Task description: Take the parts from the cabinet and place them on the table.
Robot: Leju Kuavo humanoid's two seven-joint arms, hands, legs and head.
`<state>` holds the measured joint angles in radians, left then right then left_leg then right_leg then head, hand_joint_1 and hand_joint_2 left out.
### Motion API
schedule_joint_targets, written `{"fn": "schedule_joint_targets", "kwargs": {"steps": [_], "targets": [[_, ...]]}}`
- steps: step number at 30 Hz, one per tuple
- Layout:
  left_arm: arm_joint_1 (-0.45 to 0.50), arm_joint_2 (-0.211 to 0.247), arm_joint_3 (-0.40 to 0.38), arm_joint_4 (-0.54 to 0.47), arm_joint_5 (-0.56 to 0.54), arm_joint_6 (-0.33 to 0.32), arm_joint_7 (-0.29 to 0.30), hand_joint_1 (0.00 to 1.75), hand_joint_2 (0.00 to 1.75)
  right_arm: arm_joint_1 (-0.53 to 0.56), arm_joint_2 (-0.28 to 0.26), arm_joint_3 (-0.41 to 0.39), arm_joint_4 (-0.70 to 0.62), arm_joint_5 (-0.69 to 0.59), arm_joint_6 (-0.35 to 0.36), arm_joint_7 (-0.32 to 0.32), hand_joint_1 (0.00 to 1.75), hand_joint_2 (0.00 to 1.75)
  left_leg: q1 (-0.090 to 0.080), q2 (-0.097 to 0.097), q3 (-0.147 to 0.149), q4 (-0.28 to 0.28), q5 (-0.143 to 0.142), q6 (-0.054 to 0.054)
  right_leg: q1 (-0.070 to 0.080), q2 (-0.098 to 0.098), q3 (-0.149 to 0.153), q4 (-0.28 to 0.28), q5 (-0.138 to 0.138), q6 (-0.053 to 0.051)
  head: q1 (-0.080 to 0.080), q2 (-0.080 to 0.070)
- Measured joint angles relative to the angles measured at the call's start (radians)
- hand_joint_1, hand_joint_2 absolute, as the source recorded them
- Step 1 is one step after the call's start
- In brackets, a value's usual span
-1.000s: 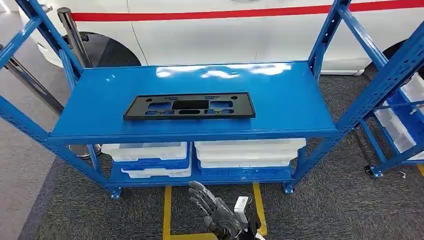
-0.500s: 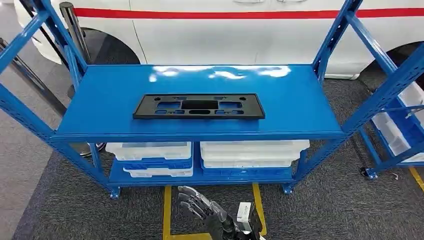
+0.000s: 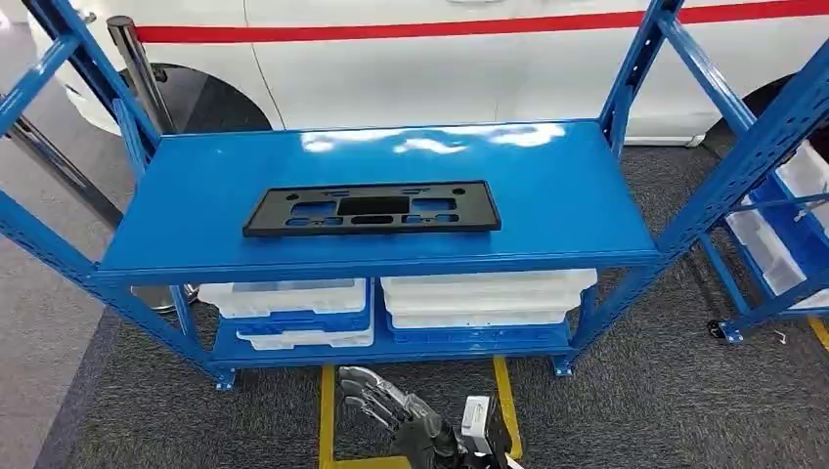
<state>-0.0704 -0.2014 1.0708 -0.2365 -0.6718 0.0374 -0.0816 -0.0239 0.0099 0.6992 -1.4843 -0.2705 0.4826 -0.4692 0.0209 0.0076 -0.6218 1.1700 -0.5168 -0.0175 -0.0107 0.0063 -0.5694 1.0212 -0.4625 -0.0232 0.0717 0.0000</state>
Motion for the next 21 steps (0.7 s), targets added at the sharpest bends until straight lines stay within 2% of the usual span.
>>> {"fn": "schedule_joint_targets", "kwargs": {"steps": [1, 2, 3, 6, 7, 8, 9, 11, 12, 13, 14, 16, 17, 18, 21], "targets": [[-0.001, 0.000, 0.000, 0.000, 0.000, 0.001, 0.002, 0.00, 0.00, -0.001, 0.000, 0.001, 0.000, 0.000, 0.000, 0.000, 0.00, 0.00, 0.001, 0.000, 0.044, -0.094, 0.043, 0.001, -0.001, 0.001, 0.001, 0.004, -0.003, 0.005, 0.000, 0.000], [-0.001, 0.000, 0.000, 0.000, 0.000, 0.003, 0.004, 0.00, 0.00, -0.001, 0.000, 0.002, 0.000, 0.000, 0.001, 0.000, 0.00, 0.00, 0.000, -0.002, 0.067, -0.142, 0.034, 0.004, 0.000, 0.001, -0.001, 0.008, -0.006, 0.010, 0.000, 0.000], [-0.002, 0.000, 0.001, 0.000, 0.000, 0.004, 0.005, 0.00, 0.00, -0.003, -0.001, 0.003, 0.000, -0.001, 0.001, 0.000, 0.00, 0.00, -0.006, -0.004, 0.066, -0.148, 0.039, 0.014, 0.005, 0.002, -0.005, 0.013, -0.007, 0.017, 0.000, 0.000], [-0.003, 0.000, 0.001, 0.000, 0.000, 0.008, 0.007, 0.00, 0.00, -0.004, -0.002, 0.006, -0.001, -0.001, 0.002, -0.001, 0.00, 0.00, -0.009, -0.005, 0.062, -0.148, 0.044, 0.031, 0.004, 0.001, -0.004, 0.005, 0.000, 0.034, 0.000, 0.000], [-0.003, -0.001, 0.002, 0.000, 0.000, 0.008, 0.008, 0.00, 0.00, -0.005, -0.002, 0.006, -0.002, -0.001, 0.001, -0.001, 0.00, 0.00, -0.003, -0.003, 0.065, -0.159, 0.052, 0.042, 0.001, 0.002, -0.007, 0.011, -0.007, 0.040, 0.000, 0.000], [-0.004, 0.000, 0.002, 0.000, 0.000, 0.008, 0.007, 0.00, 0.00, -0.005, -0.003, 0.006, -0.003, -0.001, 0.002, -0.001, 0.00, 0.00, -0.004, -0.002, 0.065, -0.160, 0.053, 0.047, -0.001, -0.001, -0.015, 0.034, -0.027, 0.043, 0.002, 0.000], [-0.005, 0.000, 0.002, 0.000, 0.000, 0.008, 0.007, 0.00, 0.00, -0.007, -0.004, 0.006, -0.004, -0.001, 0.002, -0.001, 0.00, 0.00, -0.004, -0.002, 0.063, -0.160, 0.054, 0.053, -0.001, -0.001, -0.041, 0.090, -0.064, 0.046, 0.001, 0.000], [-0.004, 0.000, 0.002, 0.000, 0.000, 0.009, 0.007, 0.00, 0.00, -0.006, -0.006, 0.007, -0.003, -0.002, 0.002, -0.001, 0.00, 0.00, -0.007, -0.001, 0.059, -0.159, 0.054, 0.056, -0.002, -0.001, -0.120, 0.258, -0.142, 0.052, 0.001, 0.000], [-0.004, 0.000, 0.002, 0.000, 0.001, 0.009, 0.006, 0.00, 0.00, -0.006, -0.009, 0.008, -0.003, -0.002, 0.002, -0.001, 0.00, 0.00, -0.008, 0.000, 0.058, -0.159, 0.054, 0.056, -0.002, -0.001, -0.146, 0.312, -0.155, 0.052, 0.001, 0.000], [-0.004, 0.000, 0.002, 0.000, 0.001, 0.010, 0.006, 0.00, 0.00, -0.006, -0.011, 0.008, -0.003, -0.002, 0.002, -0.001, 0.00, 0.00, -0.010, 0.000, 0.058, -0.158, 0.054, 0.056, -0.002, -0.001, -0.149, 0.318, -0.142, 0.050, 0.001, 0.000], [-0.004, 0.000, 0.002, 0.000, 0.001, 0.010, 0.006, 0.00, 0.00, -0.006, -0.012, 0.009, -0.003, -0.002, 0.002, -0.001, 0.00, 0.00, -0.011, 0.000, 0.059, -0.157, 0.054, 0.056, -0.002, -0.001, -0.129, 0.278, -0.110, 0.047, 0.001, 0.000], [-0.005, -0.002, 0.002, 0.000, 0.002, 0.010, 0.006, 0.00, 0.00, -0.006, -0.013, 0.011, -0.003, -0.002, 0.002, -0.001, 0.00, 0.00, -0.014, -0.002, 0.063, -0.156, 0.053, 0.055, 0.002, -0.001, -0.038, 0.101, -0.021, 0.033, 0.001, 0.000], [-0.005, -0.002, 0.002, 0.000, 0.003, 0.010, 0.005, 0.00, 0.00, -0.008, -0.013, 0.011, -0.003, -0.002, 0.002, -0.001, 0.00, 0.00, -0.013, -0.002, 0.064, -0.156, 0.052, 0.054, 0.008, -0.003, 0.000, 0.019, -0.004, 0.022, 0.001, 0.000], [-0.005, -0.003, 0.002, 0.002, 0.005, 0.009, 0.005, 0.00, 0.00, -0.009, -0.014, 0.011, -0.003, -0.002, 0.002, -0.001, 0.00, 0.00, -0.020, -0.001, 0.061, -0.154, 0.051, 0.047, 0.013, -0.008, 0.004, 0.006, -0.012, 0.019, 0.000, 0.000], [-0.006, -0.003, 0.002, 0.002, 0.006, 0.009, 0.005, 0.00, 0.00, -0.009, -0.016, 0.013, -0.006, -0.003, 0.003, -0.002, 0.00, 0.00, -0.014, 0.000, 0.063, -0.161, 0.054, 0.033, 0.017, -0.003, 0.001, 0.003, -0.008, 0.016, 0.001, 0.000]]}}
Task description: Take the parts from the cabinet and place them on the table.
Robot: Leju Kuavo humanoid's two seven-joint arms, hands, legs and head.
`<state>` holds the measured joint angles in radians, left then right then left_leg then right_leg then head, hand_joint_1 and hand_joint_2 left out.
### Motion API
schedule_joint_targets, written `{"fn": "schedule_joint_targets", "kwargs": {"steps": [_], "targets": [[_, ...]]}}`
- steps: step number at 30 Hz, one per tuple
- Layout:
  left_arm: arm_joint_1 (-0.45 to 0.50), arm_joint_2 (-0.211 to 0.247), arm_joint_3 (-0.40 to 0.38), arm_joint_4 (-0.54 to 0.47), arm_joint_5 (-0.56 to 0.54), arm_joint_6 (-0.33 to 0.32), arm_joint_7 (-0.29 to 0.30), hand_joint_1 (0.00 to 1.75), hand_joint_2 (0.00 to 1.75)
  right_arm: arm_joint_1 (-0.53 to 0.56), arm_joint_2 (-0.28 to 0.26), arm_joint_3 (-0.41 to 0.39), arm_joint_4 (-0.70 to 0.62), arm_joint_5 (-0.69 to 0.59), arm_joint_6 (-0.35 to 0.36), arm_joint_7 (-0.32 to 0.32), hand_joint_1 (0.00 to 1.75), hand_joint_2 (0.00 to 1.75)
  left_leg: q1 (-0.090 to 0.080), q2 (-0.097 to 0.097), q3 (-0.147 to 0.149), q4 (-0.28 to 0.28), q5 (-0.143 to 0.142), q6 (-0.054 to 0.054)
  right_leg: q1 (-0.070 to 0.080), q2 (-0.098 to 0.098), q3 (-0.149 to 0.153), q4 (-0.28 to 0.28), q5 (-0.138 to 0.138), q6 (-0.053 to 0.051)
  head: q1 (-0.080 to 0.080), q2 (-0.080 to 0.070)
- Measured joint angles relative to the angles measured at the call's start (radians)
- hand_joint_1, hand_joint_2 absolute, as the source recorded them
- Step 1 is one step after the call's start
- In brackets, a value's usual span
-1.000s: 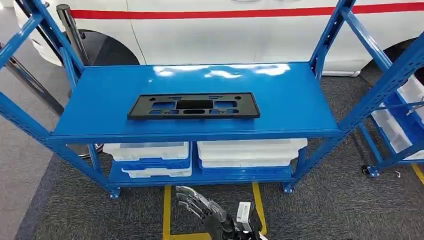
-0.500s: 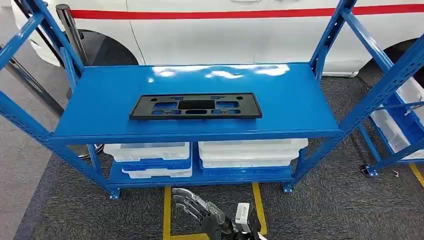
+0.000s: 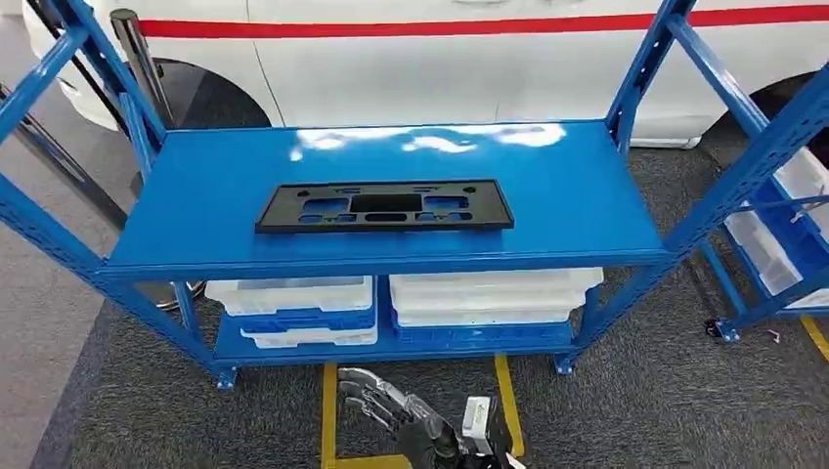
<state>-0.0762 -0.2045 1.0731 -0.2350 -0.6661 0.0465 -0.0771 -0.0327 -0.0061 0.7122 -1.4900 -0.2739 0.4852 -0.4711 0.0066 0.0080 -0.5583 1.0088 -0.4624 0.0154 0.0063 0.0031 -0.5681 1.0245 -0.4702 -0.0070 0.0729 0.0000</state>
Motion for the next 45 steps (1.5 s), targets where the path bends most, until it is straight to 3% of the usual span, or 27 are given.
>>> {"fn": "schedule_joint_targets", "kwargs": {"steps": [2, 3, 5, 6, 7, 9, 11, 12, 15, 17, 18, 21, 22, 24, 26, 27, 28, 30, 32, 34, 37, 38, 39, 41, 42, 43, 45], "targets": [[0.000, 0.000, 0.000, 0.000, 0.000, -0.002, 0.000, 0.00, 0.00, -0.001, -0.001, 0.001, -0.003, 0.000, 0.001, -0.001, 0.00, 0.00, -0.001, -0.002, -0.003, 0.017, -0.013, -0.011, -0.014, -0.002, 0.010, -0.020, 0.010, -0.012, 0.000, 0.000], [-0.001, 0.000, 0.000, 0.000, 0.000, -0.002, 0.000, 0.00, 0.00, -0.002, -0.001, 0.001, -0.003, 0.000, 0.002, -0.002, 0.00, 0.00, -0.001, -0.003, -0.024, 0.061, -0.045, -0.014, -0.016, -0.003, 0.011, -0.021, 0.009, -0.019, -0.004, 0.000], [0.000, 0.000, 0.001, 0.000, 0.001, -0.002, 0.000, 0.00, 0.00, -0.001, -0.001, 0.003, -0.003, 0.003, 0.004, -0.002, 0.00, 0.00, 0.003, -0.003, -0.102, 0.220, -0.124, -0.021, -0.015, -0.005, 0.010, -0.021, 0.007, -0.022, -0.004, 0.000], [0.002, 0.000, 0.001, 0.000, 0.001, -0.002, 0.000, 0.00, 0.00, 0.000, -0.002, 0.004, -0.003, 0.003, 0.004, -0.002, 0.00, 0.00, 0.005, -0.003, -0.138, 0.292, -0.147, -0.025, -0.014, -0.005, 0.009, -0.020, 0.007, -0.023, -0.004, 0.000], [0.003, 0.000, 0.001, 0.001, 0.001, -0.002, 0.000, 0.00, 0.00, 0.000, -0.003, 0.005, -0.003, 0.003, 0.005, -0.002, 0.00, 0.00, 0.006, -0.002, -0.153, 0.318, -0.143, -0.027, -0.014, -0.004, 0.010, -0.020, 0.006, -0.022, -0.004, 0.000], [0.003, 0.002, 0.002, 0.001, 0.001, -0.002, 0.000, 0.00, 0.00, 0.000, -0.003, 0.006, -0.003, 0.003, 0.006, -0.002, 0.00, 0.00, 0.009, -0.002, -0.114, 0.226, -0.071, -0.029, -0.016, -0.001, 0.015, -0.018, 0.003, -0.019, -0.004, 0.000], [0.002, 0.003, 0.002, 0.001, 0.001, -0.002, -0.001, 0.00, 0.00, 0.000, -0.003, 0.007, -0.003, 0.003, 0.007, -0.002, 0.00, 0.00, 0.011, -0.002, -0.020, 0.036, 0.017, -0.024, -0.017, 0.001, 0.024, -0.014, -0.006, -0.010, -0.004, 0.000], [0.001, 0.003, 0.003, 0.001, 0.001, -0.003, -0.001, 0.00, 0.00, -0.001, -0.003, 0.007, -0.003, 0.003, 0.008, -0.002, 0.00, 0.00, 0.007, -0.003, -0.006, 0.006, -0.005, -0.017, -0.010, 0.002, 0.023, -0.010, -0.012, -0.002, -0.004, 0.000], [0.002, 0.003, 0.003, 0.001, 0.001, -0.003, -0.001, 0.00, 0.00, -0.001, -0.003, 0.009, -0.005, 0.003, 0.009, -0.005, 0.00, 0.00, 0.005, -0.005, -0.010, -0.002, -0.006, 0.003, -0.010, 0.002, 0.026, -0.001, -0.006, 0.016, -0.002, 0.000], [0.004, 0.003, 0.004, 0.001, 0.000, -0.003, -0.001, 0.00, 0.00, -0.001, -0.005, 0.010, -0.005, 0.004, 0.009, -0.005, 0.00, 0.00, 0.008, -0.005, 0.010, -0.006, -0.008, 0.018, -0.015, 0.001, 0.022, 0.017, -0.015, 0.026, -0.003, 0.000], [0.002, 0.003, 0.004, 0.001, 0.001, -0.003, -0.001, 0.00, 0.00, -0.002, -0.005, 0.010, -0.006, 0.004, 0.009, -0.006, 0.00, 0.00, 0.008, -0.005, 0.016, -0.006, -0.009, 0.022, -0.016, 0.000, 0.002, 0.060, -0.039, 0.026, -0.002, 0.000], [0.002, 0.003, 0.004, 0.001, 0.000, -0.005, -0.001, 0.00, 0.00, 0.000, -0.007, 0.010, -0.008, 0.004, 0.009, -0.006, 0.00, 0.00, 0.004, -0.005, 0.021, -0.005, -0.019, 0.030, -0.017, 0.000, -0.129, 0.272, -0.129, 0.034, -0.002, 0.000], [0.002, 0.003, 0.004, 0.001, 0.000, -0.006, -0.001, 0.00, 0.00, 0.001, -0.009, 0.010, -0.008, 0.004, 0.009, -0.006, 0.00, 0.00, 0.003, -0.005, 0.026, -0.004, -0.024, 0.029, -0.018, 0.000, -0.164, 0.313, -0.130, 0.036, -0.002, 0.000], [0.003, 0.003, 0.004, 0.001, 0.000, -0.009, -0.001, 0.00, 0.00, 0.001, -0.011, 0.010, -0.008, 0.004, 0.009, -0.006, 0.00, 0.00, 0.001, -0.007, 0.044, -0.005, -0.037, 0.028, -0.016, 0.000, -0.151, 0.241, -0.058, 0.032, -0.002, 0.000], [0.003, 0.003, 0.004, 0.001, 0.000, -0.011, -0.001, 0.00, 0.00, 0.001, -0.011, 0.011, -0.008, 0.004, 0.009, -0.006, 0.00, 0.00, 0.000, -0.007, 0.070, -0.006, -0.054, 0.023, -0.007, 0.000, -0.075, 0.055, 0.059, 0.009, -0.002, 0.000], [0.005, 0.001, 0.004, 0.002, 0.000, -0.012, -0.001, 0.00, 0.00, 0.001, -0.012, 0.011, -0.008, 0.004, 0.009, -0.006, 0.00, 0.00, 0.001, -0.007, 0.076, -0.007, -0.060, 0.019, 0.000, -0.002, -0.060, 0.019, 0.061, 0.001, -0.002, 0.000], [0.001, 0.000, 0.004, 0.003, 0.000, -0.012, -0.001, 0.00, 0.00, 0.000, -0.013, 0.011, -0.009, 0.005, 0.009, -0.006, 0.00, 0.00, -0.001, -0.010, 0.077, -0.007, -0.064, 0.013, 0.006, -0.004, -0.065, 0.008, 0.016, 0.000, -0.003, 0.000], [0.000, 0.001, 0.004, 0.003, 0.000, -0.012, 0.000, 0.00, 0.00, 0.004, -0.014, 0.011, -0.010, 0.005, 0.009, -0.006, 0.00, 0.00, -0.001, -0.005, 0.085, 0.003, -0.064, -0.001, 0.007, -0.001, -0.057, 0.006, 0.041, -0.013, -0.003, 0.000], [0.000, 0.002, 0.004, 0.003, 0.000, -0.012, 0.000, 0.00, 0.00, 0.004, -0.014, 0.012, -0.012, 0.005, 0.009, -0.006, 0.00, 0.00, -0.002, -0.005, 0.083, 0.022, -0.069, -0.007, -0.007, 0.002, -0.029, -0.007, 0.038, -0.021, -0.004, 0.000], [-0.002, 0.002, 0.004, 0.003, 0.000, -0.013, -0.001, 0.00, 0.00, 0.000, -0.014, 0.013, -0.013, 0.005, 0.009, -0.006, 0.00, 0.00, 0.001, -0.008, 0.031, 0.129, -0.085, -0.016, -0.007, -0.002, -0.011, -0.013, 0.028, -0.031, -0.009, 0.000], [-0.001, 0.002, 0.004, 0.003, 0.000, -0.014, -0.001, 0.00, 0.00, 0.002, -0.016, 0.016, -0.013, 0.006, 0.010, -0.006, 0.00, 0.00, 0.005, -0.007, -0.088, 0.287, -0.183, -0.033, -0.007, -0.002, 0.003, -0.011, 0.014, -0.034, -0.008, 0.000], [0.001, 0.002, 0.005, 0.003, 0.000, -0.014, -0.001, 0.00, 0.00, 0.002, -0.016, 0.016, -0.013, 0.006, 0.010, -0.006, 0.00, 0.00, 0.007, -0.007, -0.100, 0.283, -0.178, -0.034, -0.007, 0.002, 0.009, -0.010, 0.008, -0.033, -0.009, 0.000], [0.003, 0.003, 0.005, 0.003, 0.000, -0.014, -0.003, 0.00, 0.00, 0.002, -0.017, 0.017, -0.013, 0.006, 0.010, -0.006, 0.00, 0.00, 0.008, -0.007, -0.097, 0.244, -0.145, -0.035, -0.008, 0.005, 0.016, -0.009, 0.002, -0.032, -0.008, 0.000], [0.003, 0.003, 0.005, 0.003, -0.001, -0.015, -0.006, 0.00, 0.00, 0.002, -0.017, 0.018, -0.012, 0.006, 0.012, -0.006, 0.00, 0.00, 0.009, -0.007, -0.052, 0.075, -0.001, -0.030, -0.009, 0.007, 0.035, -0.004, -0.016, -0.023, -0.009, 0.000], [0.005, 0.004, 0.005, 0.003, -0.002, -0.015, -0.007, 0.00, 0.00, 0.002, -0.017, 0.018, -0.012, 0.006, 0.012, -0.006, 0.00, 0.00, 0.008, -0.007, -0.043, 0.024, 0.034, -0.024, -0.010, 0.006, 0.036, -0.001, -0.025, -0.018, -0.008, 0.000], [0.003, 0.004, 0.006, 0.003, -0.002, -0.015, -0.008, 0.00, 0.00, 0.001, -0.018, 0.019, -0.011, 0.006, 0.012, -0.006, 0.00, 0.00, -0.001, -0.007, -0.057, 0.024, -0.006, -0.019, -0.006, 0.006, 0.037, 0.004, -0.027, -0.013, -0.008, 0.000], [0.001, 0.004, 0.006, 0.003, -0.003, -0.015, -0.011, 0.00, 0.00, 0.002, -0.018, 0.020, -0.010, 0.006, 0.013, -0.006, 0.00, 0.00, -0.002, -0.007, -0.051, 0.028, 0.025, -0.002, -0.005, 0.006, 0.030, 0.004, -0.034, -0.001, -0.009, 0.000]]}}
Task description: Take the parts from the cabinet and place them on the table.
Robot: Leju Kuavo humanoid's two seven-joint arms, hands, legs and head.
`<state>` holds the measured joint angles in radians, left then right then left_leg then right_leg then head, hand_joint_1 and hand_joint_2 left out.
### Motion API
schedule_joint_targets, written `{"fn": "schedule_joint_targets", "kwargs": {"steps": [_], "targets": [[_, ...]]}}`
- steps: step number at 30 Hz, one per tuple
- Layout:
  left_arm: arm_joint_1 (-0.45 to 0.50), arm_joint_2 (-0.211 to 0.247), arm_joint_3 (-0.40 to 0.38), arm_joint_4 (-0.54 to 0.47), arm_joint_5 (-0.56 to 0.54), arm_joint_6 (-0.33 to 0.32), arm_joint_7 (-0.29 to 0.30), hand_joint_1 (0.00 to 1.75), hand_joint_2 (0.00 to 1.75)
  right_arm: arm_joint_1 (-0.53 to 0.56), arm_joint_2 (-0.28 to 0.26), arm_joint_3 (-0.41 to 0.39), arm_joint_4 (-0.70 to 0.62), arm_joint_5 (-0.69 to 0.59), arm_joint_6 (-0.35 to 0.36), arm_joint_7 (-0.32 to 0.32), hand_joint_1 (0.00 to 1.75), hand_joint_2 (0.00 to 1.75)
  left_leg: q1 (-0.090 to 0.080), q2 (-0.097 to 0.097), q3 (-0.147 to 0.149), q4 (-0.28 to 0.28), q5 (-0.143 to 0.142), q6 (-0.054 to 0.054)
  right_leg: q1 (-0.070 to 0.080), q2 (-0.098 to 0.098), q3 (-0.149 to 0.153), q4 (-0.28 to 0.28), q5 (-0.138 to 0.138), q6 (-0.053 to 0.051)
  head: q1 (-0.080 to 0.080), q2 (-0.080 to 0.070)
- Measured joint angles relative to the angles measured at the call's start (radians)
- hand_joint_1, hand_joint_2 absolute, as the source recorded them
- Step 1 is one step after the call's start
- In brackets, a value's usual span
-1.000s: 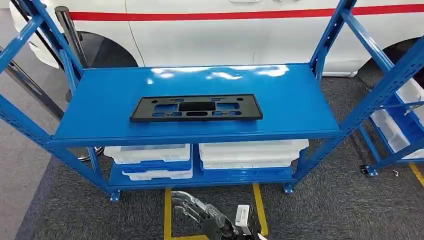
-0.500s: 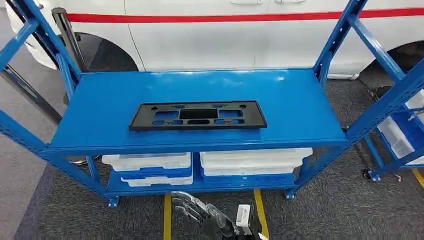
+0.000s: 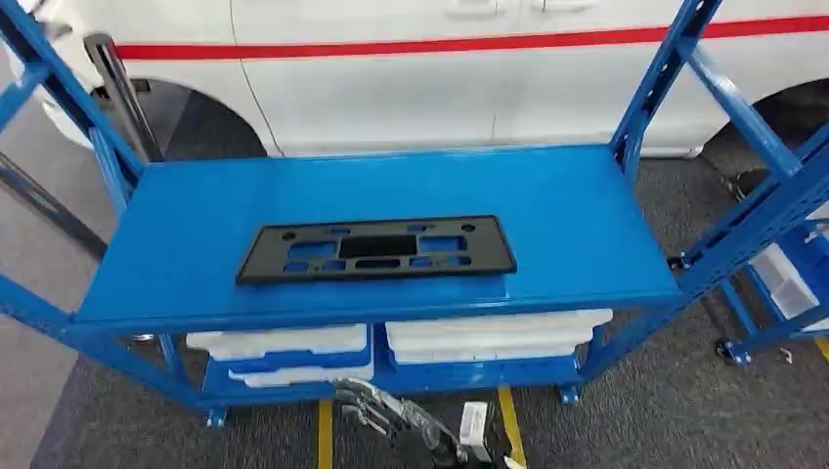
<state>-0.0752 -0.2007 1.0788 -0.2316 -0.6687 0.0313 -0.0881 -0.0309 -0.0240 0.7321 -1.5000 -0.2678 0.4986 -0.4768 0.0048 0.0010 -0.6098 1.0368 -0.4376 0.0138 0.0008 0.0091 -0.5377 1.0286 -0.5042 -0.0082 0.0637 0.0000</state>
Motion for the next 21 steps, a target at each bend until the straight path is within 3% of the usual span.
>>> {"fn": "schedule_joint_targets", "kwargs": {"steps": [2, 3, 4, 6, 7, 8, 9, 10, 12, 13, 14, 16, 17, 18, 19, 21], "targets": [[0.003, 0.001, 0.000, 0.000, -0.004, 0.000, 0.000, 0.00, 0.00, -0.001, 0.000, 0.000, -0.001, 0.000, 0.000, 0.000, 0.00, 0.00, 0.008, 0.001, 0.007, -0.010, 0.001, 0.011, 0.004, 0.000, 0.007, -0.002, -0.008, 0.010, -0.001, 0.000], [0.002, 0.001, 0.000, 0.000, -0.005, 0.000, 0.000, 0.00, 0.00, -0.002, 0.000, 0.000, -0.001, 0.000, 0.000, 0.000, 0.00, 0.00, 0.009, 0.001, 0.012, -0.014, 0.002, 0.014, -0.001, -0.001, 0.005, 0.017, -0.021, 0.015, 0.001, 0.000], [0.000, 0.001, 0.000, 0.000, -0.005, 0.000, -0.001, 0.00, 0.00, -0.003, 0.000, 0.000, -0.001, 0.000, 0.000, 0.000, 0.00, 0.00, 0.009, 0.002, 0.013, -0.014, -0.001, 0.021, -0.002, -0.003, -0.022, 0.068, -0.053, 0.019, 0.002, 0.000], [0.000, 0.001, 0.000, 0.000, -0.005, 0.000, -0.001, 0.00, 0.00, -0.002, -0.001, 0.000, 0.000, 0.000, 0.000, 0.000, 0.00, 0.00, 0.008, 0.002, 0.013, -0.014, -0.005, 0.027, -0.007, -0.003, -0.108, 0.224, -0.120, 0.026, 0.001, 0.000], [-0.001, 0.001, 0.000, 0.000, -0.005, -0.001, -0.001, 0.00, 0.00, -0.001, -0.002, 0.000, 0.002, 0.000, 0.000, 0.000, 0.00, 0.00, 0.008, 0.002, 0.014, -0.014, -0.007, 0.028, -0.008, -0.003, -0.151, 0.295, -0.137, 0.028, 0.002, 0.000], [-0.001, 0.002, 0.000, 0.000, -0.005, -0.001, -0.001, 0.00, 0.00, 0.000, -0.003, 0.000, 0.002, 0.000, 0.000, 0.000, 0.00, 0.00, 0.008, 0.001, 0.017, -0.014, -0.013, 0.028, -0.008, -0.003, -0.171, 0.313, -0.124, 0.029, 0.001, 0.000], [0.000, 0.002, 0.000, 0.000, -0.005, 0.000, -0.001, 0.00, 0.00, 0.000, -0.005, 0.000, 0.002, 0.000, 0.000, 0.000, 0.00, 0.00, 0.008, 0.001, 0.022, -0.014, -0.017, 0.027, -0.009, -0.004, -0.163, 0.281, -0.086, 0.029, 0.002, 0.000], [0.000, 0.002, 0.000, 0.000, -0.006, 0.000, 0.000, 0.00, 0.00, -0.001, -0.005, 0.000, 0.002, 0.000, 0.000, 0.000, 0.00, 0.00, 0.008, 0.000, 0.030, -0.014, -0.021, 0.026, -0.009, -0.004, -0.135, 0.214, -0.036, 0.026, 0.002, 0.000], [0.001, 0.000, 0.000, 0.000, -0.006, -0.001, 0.001, 0.00, 0.00, -0.001, -0.006, 0.000, 0.002, 0.000, 0.001, 0.000, 0.00, 0.00, 0.008, -0.001, 0.046, -0.014, -0.039, 0.020, -0.007, -0.008, -0.055, 0.035, 0.052, 0.014, 0.002, 0.000], [0.000, -0.001, 0.000, 0.000, -0.006, -0.001, 0.001, 0.00, 0.00, -0.002, -0.006, 0.000, 0.002, 0.000, 0.000, 0.000, 0.00, 0.00, 0.002, 0.000, 0.047, -0.012, -0.048, 0.012, 0.000, -0.012, -0.042, 0.007, 0.022, 0.009, 0.002, 0.000], [-0.001, 0.000, 0.000, 0.000, -0.006, -0.001, 0.000, 0.00, 0.00, -0.002, -0.006, 0.000, 0.002, 0.000, 0.001, 0.000, 0.00, 0.00, 0.003, -0.002, 0.047, -0.016, -0.054, 0.004, 0.003, -0.012, -0.040, 0.005, 0.013, 0.005, 0.001, 0.000], [-0.001, 0.000, 0.000, 0.000, -0.007, -0.001, 0.000, 0.00, 0.00, -0.001, -0.006, 0.000, 0.002, 0.000, 0.001, 0.000, 0.00, 0.00, 0.006, 0.000, 0.057, -0.022, -0.062, -0.009, 0.006, -0.008, -0.037, 0.003, 0.003, -0.006, 0.001, 0.000], [-0.004, 0.000, 0.000, 0.000, -0.007, -0.001, 0.000, 0.00, 0.00, -0.001, -0.006, 0.000, 0.001, 0.000, 0.001, 0.000, 0.00, 0.00, 0.001, 0.003, 0.069, -0.025, -0.068, -0.015, -0.001, -0.004, -0.023, -0.006, 0.004, -0.013, 0.001, 0.000], [-0.003, 0.000, 0.000, 0.000, -0.007, -0.001, 0.000, 0.00, 0.00, 0.003, -0.005, 0.000, -0.002, 0.000, 0.001, 0.000, 0.00, 0.00, 0.007, 0.002, 0.076, -0.012, -0.070, -0.020, -0.006, -0.003, -0.001, -0.019, 0.011, -0.014, 0.001, 0.000], [-0.004, 0.000, 0.000, 0.000, -0.008, -0.001, 0.000, 0.00, 0.00, 0.001, -0.006, 0.000, -0.003, -0.001, 0.002, -0.002, 0.00, 0.00, 0.005, 0.001, 0.054, 0.038, -0.086, -0.022, -0.006, -0.007, 0.018, -0.025, 0.002, -0.025, 0.000, 0.000], [-0.002, 0.000, 0.000, 0.000, -0.008, -0.002, 0.000, 0.00, 0.00, -0.002, -0.006, 0.002, -0.003, -0.001, 0.002, -0.001, 0.00, 0.00, 0.006, 0.000, -0.053, 0.202, -0.141, -0.026, -0.005, -0.010, 0.044, -0.026, -0.020, -0.028, -0.002, 0.000]]}}
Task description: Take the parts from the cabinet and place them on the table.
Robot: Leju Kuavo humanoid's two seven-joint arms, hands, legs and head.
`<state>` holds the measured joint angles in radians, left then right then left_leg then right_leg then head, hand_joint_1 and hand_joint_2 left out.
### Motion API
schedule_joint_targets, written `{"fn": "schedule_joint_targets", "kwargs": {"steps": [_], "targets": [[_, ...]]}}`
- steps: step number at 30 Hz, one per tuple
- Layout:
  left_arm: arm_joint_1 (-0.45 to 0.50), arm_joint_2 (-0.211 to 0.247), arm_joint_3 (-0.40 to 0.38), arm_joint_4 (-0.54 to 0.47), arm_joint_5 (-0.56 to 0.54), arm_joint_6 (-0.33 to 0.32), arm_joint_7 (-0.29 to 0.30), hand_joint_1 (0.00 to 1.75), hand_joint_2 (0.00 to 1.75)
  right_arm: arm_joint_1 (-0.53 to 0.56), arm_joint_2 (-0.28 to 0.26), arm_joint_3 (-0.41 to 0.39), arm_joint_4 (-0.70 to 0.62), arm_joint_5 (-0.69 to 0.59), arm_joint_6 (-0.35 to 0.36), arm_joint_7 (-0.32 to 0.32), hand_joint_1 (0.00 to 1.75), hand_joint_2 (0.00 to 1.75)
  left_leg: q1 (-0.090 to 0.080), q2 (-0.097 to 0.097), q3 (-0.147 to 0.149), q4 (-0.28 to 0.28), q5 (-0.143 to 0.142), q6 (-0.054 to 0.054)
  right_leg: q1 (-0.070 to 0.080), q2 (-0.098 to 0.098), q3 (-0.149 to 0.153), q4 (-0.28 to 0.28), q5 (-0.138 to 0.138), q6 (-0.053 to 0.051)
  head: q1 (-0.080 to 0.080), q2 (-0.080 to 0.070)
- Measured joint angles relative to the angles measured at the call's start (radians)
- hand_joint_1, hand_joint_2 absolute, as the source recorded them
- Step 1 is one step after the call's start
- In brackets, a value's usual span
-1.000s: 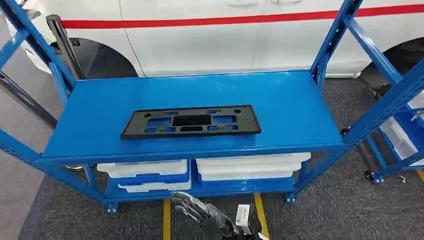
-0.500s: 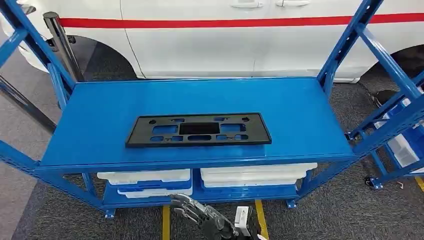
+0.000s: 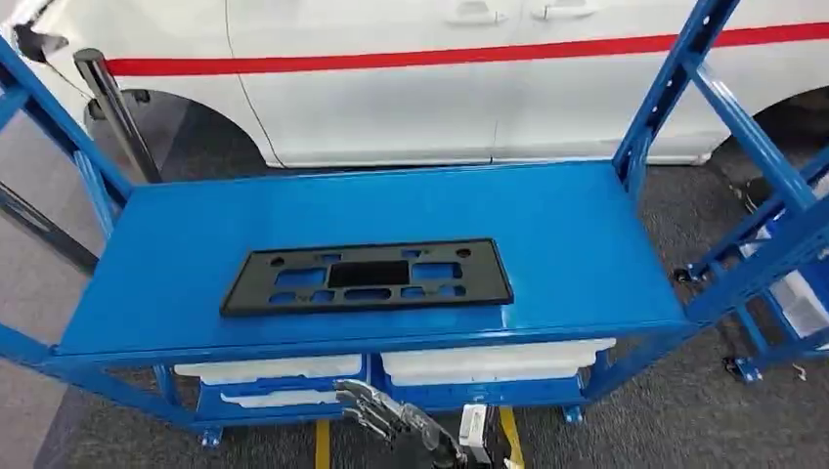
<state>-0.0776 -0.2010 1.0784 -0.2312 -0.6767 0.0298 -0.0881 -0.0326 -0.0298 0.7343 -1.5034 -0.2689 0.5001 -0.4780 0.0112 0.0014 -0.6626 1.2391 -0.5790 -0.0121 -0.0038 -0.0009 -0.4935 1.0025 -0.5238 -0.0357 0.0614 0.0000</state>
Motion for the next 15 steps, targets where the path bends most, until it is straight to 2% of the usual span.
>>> {"fn": "schedule_joint_targets", "kwargs": {"steps": [1, 2, 3, 4, 5, 6, 7, 8, 9, 10, 11, 12, 13, 14, 15], "targets": [[0.003, 0.000, 0.000, 0.000, 0.000, 0.000, 0.000, 0.00, 0.00, 0.002, 0.000, 0.000, 0.001, 0.000, 0.000, 0.000, 0.00, 0.00, 0.000, 0.000, -0.053, 0.069, -0.010, -0.002, 0.001, 0.000, 0.013, 0.000, -0.013, 0.000, -0.002, 0.000], [0.006, 0.000, 0.000, 0.000, 0.000, 0.000, 0.000, 0.00, 0.00, 0.003, 0.000, 0.000, 0.001, 0.000, 0.000, 0.000, 0.00, 0.00, 0.000, 0.000, -0.093, 0.102, 0.004, -0.002, 0.002, 0.003, 0.027, 0.000, -0.026, -0.001, 0.000, 0.000], [0.011, 0.000, 0.000, 0.001, 0.000, 0.000, 0.001, 0.00, 0.00, 0.003, 0.000, 0.001, 0.001, 0.000, 0.000, 0.000, 0.00, 0.00, 0.000, 0.000, -0.111, 0.081, 0.051, -0.001, 0.003, 0.006, 0.047, -0.001, -0.042, 0.000, -0.001, 0.000], [0.013, 0.000, 0.000, 0.001, 0.000, 0.000, 0.001, 0.00, 0.00, 0.003, 0.000, 0.001, 0.001, 0.000, 0.000, 0.000, 0.00, 0.00, 0.000, 0.000, -0.105, 0.021, 0.116, 0.002, 0.003, 0.009, 0.069, -0.002, -0.058, 0.003, -0.001, 0.000], [0.015, 0.000, 0.000, 0.001, 0.000, 0.000, 0.001, 0.00, 0.00, 0.003, 0.000, 0.001, 0.001, 0.000, 0.000, 0.000, 0.00, 0.00, 0.000, 0.000, -0.084, -0.072, 0.195, 0.007, 0.005, 0.011, 0.094, -0.003, -0.077, 0.005, -0.001, 0.000], [0.018, 0.000, 0.000, 0.002, 0.000, 0.000, 0.001, 0.00, 0.00, 0.004, 0.000, 0.001, 0.001, 0.000, 0.000, 0.000, 0.00, 0.00, -0.001, 0.000, -0.067, -0.161, 0.254, 0.016, 0.006, 0.011, 0.116, -0.006, -0.098, 0.007, -0.002, 0.000], [0.019, 0.000, 0.000, 0.002, 0.000, 0.000, 0.002, 0.00, 0.00, 0.004, -0.001, 0.002, 0.003, 0.000, 0.000, 0.001, 0.00, 0.00, -0.008, -0.002, -0.053, -0.125, 0.226, 0.021, 0.007, 0.011, 0.123, -0.017, -0.110, 0.014, 0.002, 0.000], [0.019, 0.000, 0.000, 0.002, 0.000, 0.000, 0.001, 0.00, 0.00, 0.005, -0.002, 0.003, 0.003, 0.000, 0.000, 0.001, 0.00, 0.00, -0.012, 0.000, -0.037, -0.155, 0.212, 0.027, 0.004, 0.014, 0.137, -0.019, -0.120, 0.025, 0.000, 0.000], [0.016, 0.001, 0.000, 0.002, 0.000, 0.000, 0.000, 0.00, 0.00, 0.003, -0.002, 0.003, 0.002, 0.000, 0.000, 0.001, 0.00, 0.00, -0.020, 0.001, -0.022, -0.164, 0.182, 0.035, -0.001, 0.013, 0.147, -0.026, -0.125, 0.033, 0.002, 0.000], [0.013, 0.002, 0.000, 0.002, 0.000, 0.000, 0.002, 0.00, 0.00, 0.003, -0.002, 0.004, 0.002, 0.000, 0.000, 0.001, 0.00, 0.00, -0.021, 0.001, -0.010, -0.166, 0.176, 0.042, 0.000, 0.012, 0.159, -0.029, -0.116, 0.039, 0.000, 0.000], [0.013, 0.003, 0.000, 0.002, 0.000, 0.000, 0.000, 0.00, 0.00, 0.000, -0.002, 0.004, 0.000, 0.000, 0.000, 0.000, 0.00, 0.00, -0.021, -0.001, 0.006, -0.179, 0.170, 0.048, 0.000, 0.013, 0.138, 0.016, -0.081, 0.045, 0.000, 0.000], [0.011, 0.004, 0.000, 0.002, 0.000, 0.000, 0.001, 0.00, 0.00, -0.003, -0.002, 0.004, 0.000, 0.000, 0.000, 0.000, 0.00, 0.00, -0.010, 0.001, 0.030, -0.205, 0.164, 0.051, -0.002, 0.012, 0.086, 0.108, -0.034, 0.047, 0.000, 0.000], [0.011, 0.006, 0.000, 0.002, 0.001, 0.000, 0.002, 0.00, 0.00, -0.003, -0.002, 0.004, 0.000, 0.000, 0.000, 0.000, 0.00, 0.00, -0.008, 0.000, 0.050, -0.221, 0.160, 0.055, -0.001, 0.010, 0.026, 0.200, 0.007, 0.050, 0.002, 0.000], [0.008, 0.006, 0.000, 0.002, 0.002, -0.001, 0.002, 0.00, 0.00, -0.002, -0.003, 0.004, 0.000, 0.000, 0.000, 0.000, 0.00, 0.00, -0.006, 0.000, 0.070, -0.235, 0.154, 0.059, -0.002, 0.010, -0.033, 0.270, 0.005, 0.056, 0.001, 0.000], [0.007, 0.006, 0.000, 0.002, 0.002, -0.003, 0.002, 0.00, 0.00, 0.000, -0.004, 0.004, 0.000, 0.000, 0.000, 0.000, 0.00, 0.00, -0.005, 0.000, 0.092, -0.246, 0.144, 0.059, -0.005, 0.009, -0.085, 0.309, -0.038, 0.061, 0.002, 0.000]]}}
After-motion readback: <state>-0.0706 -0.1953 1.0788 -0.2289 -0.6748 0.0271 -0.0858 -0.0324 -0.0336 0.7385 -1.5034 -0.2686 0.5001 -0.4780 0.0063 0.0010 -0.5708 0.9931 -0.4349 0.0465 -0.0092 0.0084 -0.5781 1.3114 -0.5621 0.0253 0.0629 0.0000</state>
